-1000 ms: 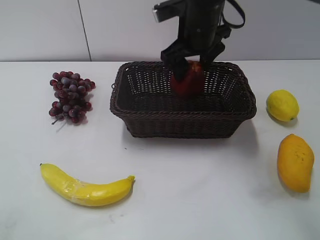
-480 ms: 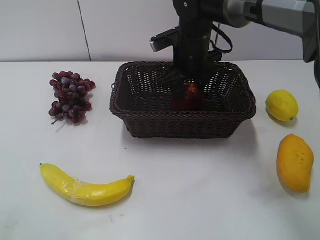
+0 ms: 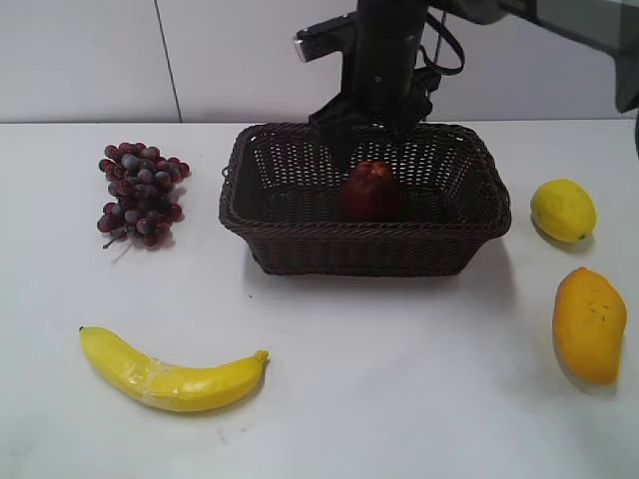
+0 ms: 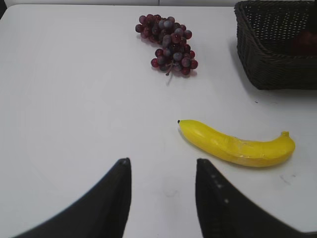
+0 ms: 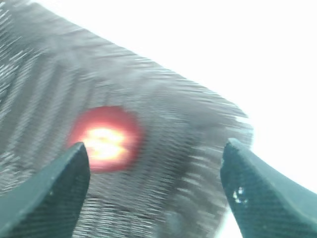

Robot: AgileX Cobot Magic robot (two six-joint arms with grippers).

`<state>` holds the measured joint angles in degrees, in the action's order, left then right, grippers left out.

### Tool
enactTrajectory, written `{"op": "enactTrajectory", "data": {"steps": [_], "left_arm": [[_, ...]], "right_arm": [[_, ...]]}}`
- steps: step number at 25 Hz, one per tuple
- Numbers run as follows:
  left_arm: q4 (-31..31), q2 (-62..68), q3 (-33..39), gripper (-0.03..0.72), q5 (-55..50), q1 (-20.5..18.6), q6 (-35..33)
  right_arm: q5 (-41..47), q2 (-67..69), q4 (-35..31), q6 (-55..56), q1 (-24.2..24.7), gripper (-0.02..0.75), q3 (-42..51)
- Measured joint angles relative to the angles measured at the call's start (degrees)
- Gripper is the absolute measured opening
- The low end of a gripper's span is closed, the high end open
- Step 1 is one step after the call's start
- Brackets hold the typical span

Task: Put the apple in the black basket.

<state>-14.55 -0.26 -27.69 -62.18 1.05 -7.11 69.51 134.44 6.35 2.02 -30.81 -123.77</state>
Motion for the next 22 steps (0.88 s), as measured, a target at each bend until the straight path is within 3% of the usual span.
{"op": "enactTrajectory", "data": {"steps": [6,15,22], "left_arm": [[0.0,0.0,0.0,0.326,0.0,0.0,0.0],[0.0,0.0,0.0,0.325,0.0,0.0,0.0],[0.0,0.0,0.0,0.325,0.0,0.0,0.0]], "right_arm": [[0.1,-7.0,1.6,1.0,2.2,0.625,-0.6],[0.1,-17.9,-3.2,2.4,19.3,0.610,6.9],[0.1,-29.0,-7.5,0.3,28.2,0.595,22.4]]}}
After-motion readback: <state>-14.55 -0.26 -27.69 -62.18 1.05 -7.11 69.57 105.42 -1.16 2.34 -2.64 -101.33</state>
